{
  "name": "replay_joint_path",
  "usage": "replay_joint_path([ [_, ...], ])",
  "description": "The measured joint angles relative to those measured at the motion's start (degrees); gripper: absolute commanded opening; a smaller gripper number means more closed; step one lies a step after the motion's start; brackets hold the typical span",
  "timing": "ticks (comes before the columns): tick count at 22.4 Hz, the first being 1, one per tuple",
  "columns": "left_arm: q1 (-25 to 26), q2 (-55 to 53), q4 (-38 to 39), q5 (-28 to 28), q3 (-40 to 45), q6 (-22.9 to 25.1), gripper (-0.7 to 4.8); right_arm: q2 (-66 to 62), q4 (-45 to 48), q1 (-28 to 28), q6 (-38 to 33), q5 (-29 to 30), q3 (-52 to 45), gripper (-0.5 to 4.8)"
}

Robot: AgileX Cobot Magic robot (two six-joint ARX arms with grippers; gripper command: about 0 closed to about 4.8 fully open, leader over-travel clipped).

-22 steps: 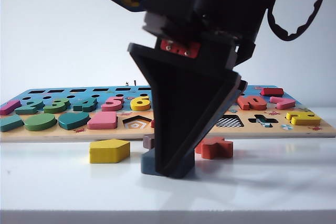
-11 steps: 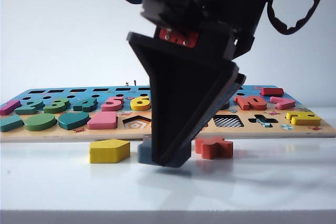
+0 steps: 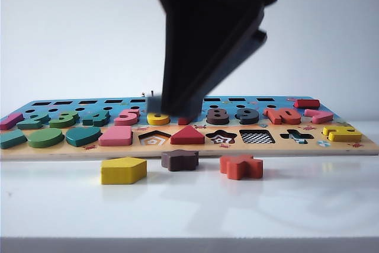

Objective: Insert the cube into the slot.

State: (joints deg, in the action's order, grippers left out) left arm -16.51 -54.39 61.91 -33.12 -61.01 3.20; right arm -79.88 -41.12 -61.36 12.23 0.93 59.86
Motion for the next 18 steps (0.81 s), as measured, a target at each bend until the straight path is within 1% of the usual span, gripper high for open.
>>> replay_joint_path([
  [1,0.0,0.0,0.0,0.0,-0.02,0.0,0.17,0.83,-0.94,0.94,2.19,-1.49,1.51,1.65],
  [8,0.0,0.0,0.02,-0.02,0.0,0.02,0.17,2.34,-6.25,5.77,11.06,-8.26,5.62,1.65],
  [9,0.0,0.0,0.02,0.0,0.0,0.0,0.17,2.58,-7.1,7.43,13.11,-9.68,6.08,1.65],
  [13,0.0,0.0,0.0,0.0,0.0,0.0,0.17,2.8,-7.8,10.82,16.7,-10.05,6.05,1.65],
  [15,0.0,0.0,0.02,0.0,0.0,0.0,0.17,2.8,-7.8,13.38,19.87,-10.43,6.05,1.65],
  [18,0.0,0.0,0.02,0.0,0.0,0.0,0.17,2.8,-7.72,14.6,23.82,-10.4,6.05,1.65],
])
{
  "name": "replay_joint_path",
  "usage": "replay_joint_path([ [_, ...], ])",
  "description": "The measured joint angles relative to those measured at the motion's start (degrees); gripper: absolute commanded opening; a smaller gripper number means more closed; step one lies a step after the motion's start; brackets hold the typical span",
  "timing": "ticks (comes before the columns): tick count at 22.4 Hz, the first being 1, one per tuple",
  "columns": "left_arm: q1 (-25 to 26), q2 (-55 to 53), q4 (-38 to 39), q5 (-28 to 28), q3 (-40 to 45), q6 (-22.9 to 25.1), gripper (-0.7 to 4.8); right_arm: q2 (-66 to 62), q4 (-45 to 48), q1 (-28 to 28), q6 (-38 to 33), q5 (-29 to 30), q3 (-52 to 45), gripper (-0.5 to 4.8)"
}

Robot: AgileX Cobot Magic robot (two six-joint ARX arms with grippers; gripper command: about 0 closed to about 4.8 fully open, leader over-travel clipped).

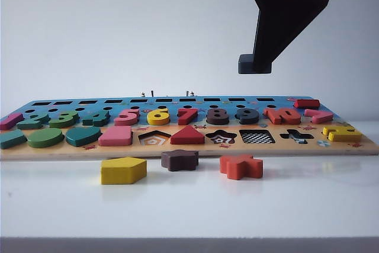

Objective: Insert the cube into the slot.

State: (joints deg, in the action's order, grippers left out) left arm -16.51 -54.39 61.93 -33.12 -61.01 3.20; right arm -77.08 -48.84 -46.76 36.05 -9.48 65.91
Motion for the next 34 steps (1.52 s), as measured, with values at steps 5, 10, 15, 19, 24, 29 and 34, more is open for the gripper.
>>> replay_joint_path([
  [5,0.0,0.0,0.0,-0.02,0.0,0.0,0.17,0.0,1.97,0.92,8.52,-0.09,-0.04,1.65],
  [10,0.0,0.0,0.0,-0.02,0.0,0.0,0.17,-1.01,4.92,0.83,13.35,2.36,-0.04,1.64],
  [15,0.0,0.0,-0.02,-0.02,-0.02,0.0,0.17,-3.91,3.1,1.31,13.31,3.13,-0.2,1.43],
  [19,0.0,0.0,-0.02,0.0,0.0,0.0,0.17,-4.79,3.43,2.64,13.29,3.28,-1.16,1.43],
  [24,0.0,0.0,-0.02,-0.02,-0.02,0.02,0.17,-4.94,3.41,3.65,13.31,3.28,-4.35,1.43],
  [29,0.0,0.0,-0.02,-0.02,0.0,0.0,0.17,-4.96,4.9,3.65,13.33,3.28,-4.37,1.43],
  [34,0.0,0.0,-0.02,0.0,0.0,0.0,0.17,-5.53,6.01,4.07,13.33,3.28,-4.37,1.43],
])
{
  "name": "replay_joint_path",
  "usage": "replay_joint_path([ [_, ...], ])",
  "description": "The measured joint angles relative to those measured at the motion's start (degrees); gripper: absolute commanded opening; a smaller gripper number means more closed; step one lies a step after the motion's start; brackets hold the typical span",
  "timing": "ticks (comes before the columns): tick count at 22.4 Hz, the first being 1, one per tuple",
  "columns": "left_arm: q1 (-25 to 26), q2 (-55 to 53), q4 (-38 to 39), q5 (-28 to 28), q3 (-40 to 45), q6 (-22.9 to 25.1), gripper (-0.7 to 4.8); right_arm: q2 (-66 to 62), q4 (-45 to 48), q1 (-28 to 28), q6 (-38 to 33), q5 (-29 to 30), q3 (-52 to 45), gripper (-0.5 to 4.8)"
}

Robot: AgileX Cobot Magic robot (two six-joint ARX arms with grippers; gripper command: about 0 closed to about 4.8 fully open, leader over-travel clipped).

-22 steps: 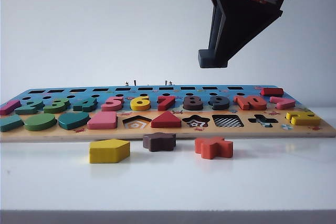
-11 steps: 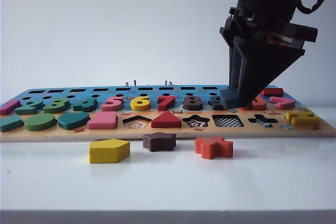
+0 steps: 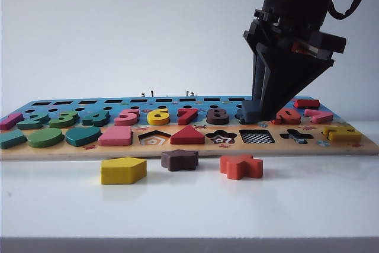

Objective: Insert the cube into the slot.

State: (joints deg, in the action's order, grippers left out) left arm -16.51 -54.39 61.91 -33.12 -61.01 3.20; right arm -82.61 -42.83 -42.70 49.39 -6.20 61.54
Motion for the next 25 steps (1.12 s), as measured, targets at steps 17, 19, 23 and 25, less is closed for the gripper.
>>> replay_joint_path([
  [17,0.0,0.0,0.0,0.0,0.0,0.0,0.17,-2.47,0.87,0.37,0.0,0.0,-0.04,1.43],
  [19,0.0,0.0,0.0,0.0,0.0,0.0,0.17,-2.47,0.87,0.37,0.02,0.0,-0.04,1.43],
  [23,0.0,0.0,0.0,-0.02,0.0,0.0,0.17,-2.47,0.87,0.37,0.0,0.0,-0.04,1.43],
  [25,0.0,0.0,0.0,0.0,0.0,0.0,0.17,-2.47,0.87,0.37,0.02,0.0,-0.04,1.43],
])
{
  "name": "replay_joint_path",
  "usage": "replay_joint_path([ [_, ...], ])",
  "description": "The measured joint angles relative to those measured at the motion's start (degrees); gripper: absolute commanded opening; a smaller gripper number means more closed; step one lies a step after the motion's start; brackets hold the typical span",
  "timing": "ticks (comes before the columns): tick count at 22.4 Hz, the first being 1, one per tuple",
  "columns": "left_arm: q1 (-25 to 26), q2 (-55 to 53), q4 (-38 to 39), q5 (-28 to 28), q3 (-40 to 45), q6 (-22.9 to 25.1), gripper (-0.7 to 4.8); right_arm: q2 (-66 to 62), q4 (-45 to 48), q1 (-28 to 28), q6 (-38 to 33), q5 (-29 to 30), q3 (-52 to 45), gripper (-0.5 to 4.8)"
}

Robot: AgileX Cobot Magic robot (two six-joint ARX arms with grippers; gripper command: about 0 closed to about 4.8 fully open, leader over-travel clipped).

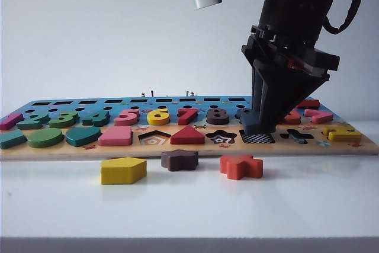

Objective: Insert the cube into the slot.

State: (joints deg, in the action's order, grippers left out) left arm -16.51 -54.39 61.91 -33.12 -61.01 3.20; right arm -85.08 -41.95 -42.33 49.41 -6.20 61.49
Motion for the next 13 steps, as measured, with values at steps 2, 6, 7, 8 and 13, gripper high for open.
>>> replay_joint_path([
  [2,0.0,0.0,0.0,0.0,0.0,0.0,0.17,0.0,0.0,0.0,-0.02,0.0,0.0,1.43],
  [6,0.0,0.0,0.0,0.0,0.0,0.0,0.17,-0.94,0.04,-0.02,-0.02,0.0,-0.09,1.43],
  [7,0.0,0.0,0.02,0.0,0.0,0.02,0.17,-0.94,0.15,-0.02,-0.02,0.0,-0.24,1.43],
  [8,0.0,0.0,0.0,0.0,0.0,0.0,0.17,-0.94,0.11,-0.02,-0.02,0.0,-0.26,1.43],
  [13,0.0,0.0,-0.15,-0.02,0.0,0.02,0.17,-0.94,0.2,-0.02,-0.02,0.0,-0.26,1.43],
])
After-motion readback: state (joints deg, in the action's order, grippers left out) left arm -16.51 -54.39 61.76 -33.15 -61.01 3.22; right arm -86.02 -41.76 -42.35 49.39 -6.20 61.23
